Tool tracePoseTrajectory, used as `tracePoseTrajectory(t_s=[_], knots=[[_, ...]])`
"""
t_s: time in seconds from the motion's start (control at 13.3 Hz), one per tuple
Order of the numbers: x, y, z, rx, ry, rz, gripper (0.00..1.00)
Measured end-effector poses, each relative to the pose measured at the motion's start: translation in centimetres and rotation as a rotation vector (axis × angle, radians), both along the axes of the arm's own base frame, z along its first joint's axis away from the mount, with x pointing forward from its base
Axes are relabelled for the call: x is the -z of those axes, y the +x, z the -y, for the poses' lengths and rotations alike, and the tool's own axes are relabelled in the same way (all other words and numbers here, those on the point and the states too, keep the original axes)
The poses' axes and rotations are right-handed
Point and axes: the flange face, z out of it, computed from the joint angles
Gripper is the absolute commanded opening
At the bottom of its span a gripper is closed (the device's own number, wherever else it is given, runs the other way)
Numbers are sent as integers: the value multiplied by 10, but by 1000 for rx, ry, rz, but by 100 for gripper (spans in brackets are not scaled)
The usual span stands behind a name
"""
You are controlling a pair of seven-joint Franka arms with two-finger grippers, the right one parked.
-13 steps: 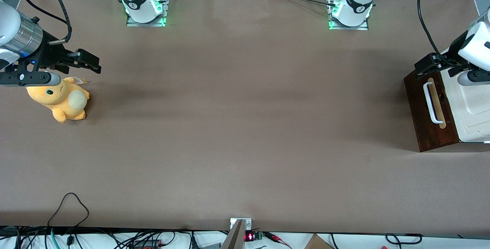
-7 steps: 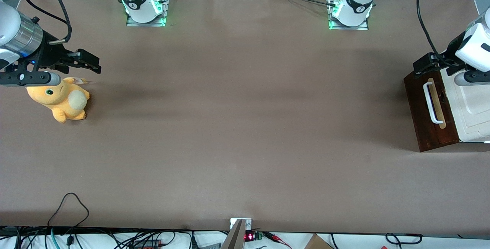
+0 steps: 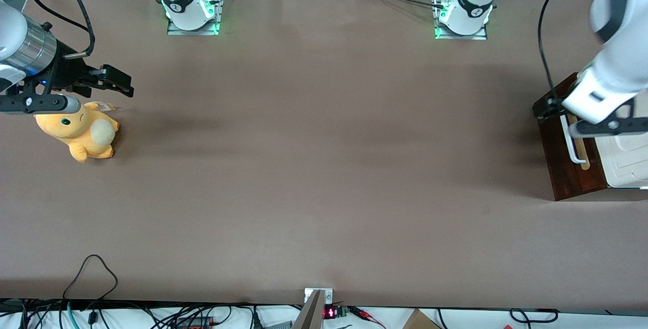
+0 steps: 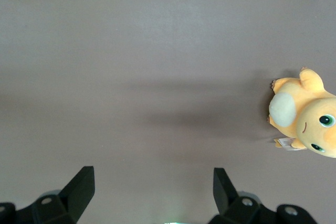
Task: Open lower drawer with left arm only
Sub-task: 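Move the open left gripper down to the lower drawer's white handle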
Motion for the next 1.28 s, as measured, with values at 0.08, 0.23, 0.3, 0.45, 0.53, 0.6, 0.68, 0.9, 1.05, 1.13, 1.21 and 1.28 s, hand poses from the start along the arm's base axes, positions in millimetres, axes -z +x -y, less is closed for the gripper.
tracePoseTrajectory(t_s=[0.08,0.23,0.3,0.45,0.53,0.6,0.68,0.9,1.05,1.13,1.21,1.28], knots=[[20,-2,2,-8,46,-19,100],[55,-11,5,-17,176,-51,100],[71,-16,9,-7,242,-63,100],[103,-25,17,36,375,-81,100],[119,-29,16,46,428,-89,100],[133,-33,15,53,476,-93,100],[148,-37,14,64,526,-93,100],[194,-51,15,118,664,-86,100],[213,-55,17,158,708,-92,100],[215,-55,17,164,712,-93,100],[214,-54,17,172,718,-91,100],[212,-51,16,186,725,-88,100]])
